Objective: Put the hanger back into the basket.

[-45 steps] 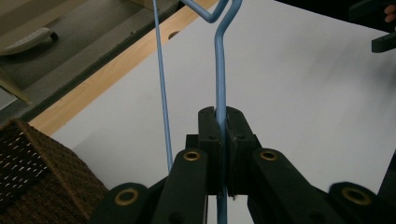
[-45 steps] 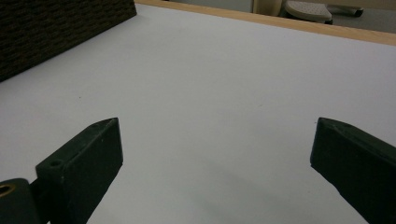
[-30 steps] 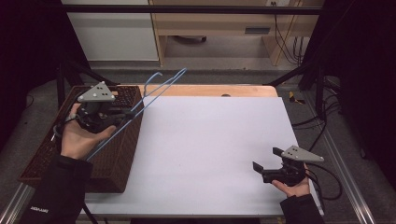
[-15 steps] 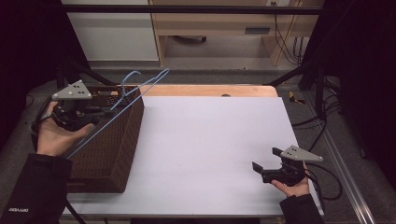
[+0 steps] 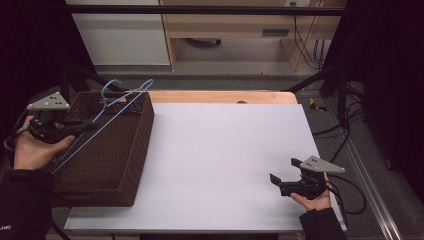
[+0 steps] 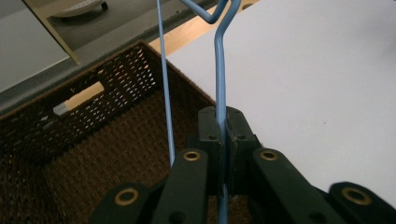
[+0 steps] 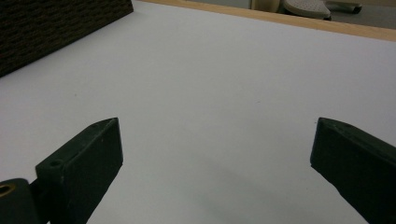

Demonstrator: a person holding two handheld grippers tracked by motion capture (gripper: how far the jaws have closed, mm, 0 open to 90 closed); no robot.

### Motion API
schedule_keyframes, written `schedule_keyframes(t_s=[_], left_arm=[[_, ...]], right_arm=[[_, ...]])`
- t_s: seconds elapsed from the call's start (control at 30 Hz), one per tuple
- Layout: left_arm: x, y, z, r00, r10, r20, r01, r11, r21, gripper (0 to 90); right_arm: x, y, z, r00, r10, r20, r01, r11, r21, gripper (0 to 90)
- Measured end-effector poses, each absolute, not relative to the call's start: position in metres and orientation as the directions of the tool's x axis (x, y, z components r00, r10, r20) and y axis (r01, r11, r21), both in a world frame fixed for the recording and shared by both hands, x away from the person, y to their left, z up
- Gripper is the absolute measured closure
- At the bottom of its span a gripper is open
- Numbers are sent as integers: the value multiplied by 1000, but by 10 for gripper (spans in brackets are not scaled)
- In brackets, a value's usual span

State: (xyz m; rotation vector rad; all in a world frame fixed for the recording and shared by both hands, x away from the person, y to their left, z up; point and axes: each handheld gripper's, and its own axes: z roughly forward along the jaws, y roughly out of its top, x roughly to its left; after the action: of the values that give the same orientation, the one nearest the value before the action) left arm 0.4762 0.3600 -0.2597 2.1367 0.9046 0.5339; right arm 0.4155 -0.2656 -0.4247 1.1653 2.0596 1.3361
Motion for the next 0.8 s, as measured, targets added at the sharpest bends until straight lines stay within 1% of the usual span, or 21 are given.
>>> schedule_keyframes(t_s=[0.3,0.43,0.57,0.8], left_arm=[[478,393,-285,627,777,47,491,-442,751,873],[478,401,-293,618,785,39,505,-435,745,873],[479,406,-302,617,787,27,516,-430,741,873],[486,404,-314,627,778,38,521,-455,723,873]], right_arm=[[416,-265,-426,-557,826,88,425,193,884,28],[416,-265,-426,-557,826,89,426,192,884,27],[417,-264,-427,-558,825,86,427,197,883,27],[417,-264,-427,-558,825,86,431,200,880,27]])
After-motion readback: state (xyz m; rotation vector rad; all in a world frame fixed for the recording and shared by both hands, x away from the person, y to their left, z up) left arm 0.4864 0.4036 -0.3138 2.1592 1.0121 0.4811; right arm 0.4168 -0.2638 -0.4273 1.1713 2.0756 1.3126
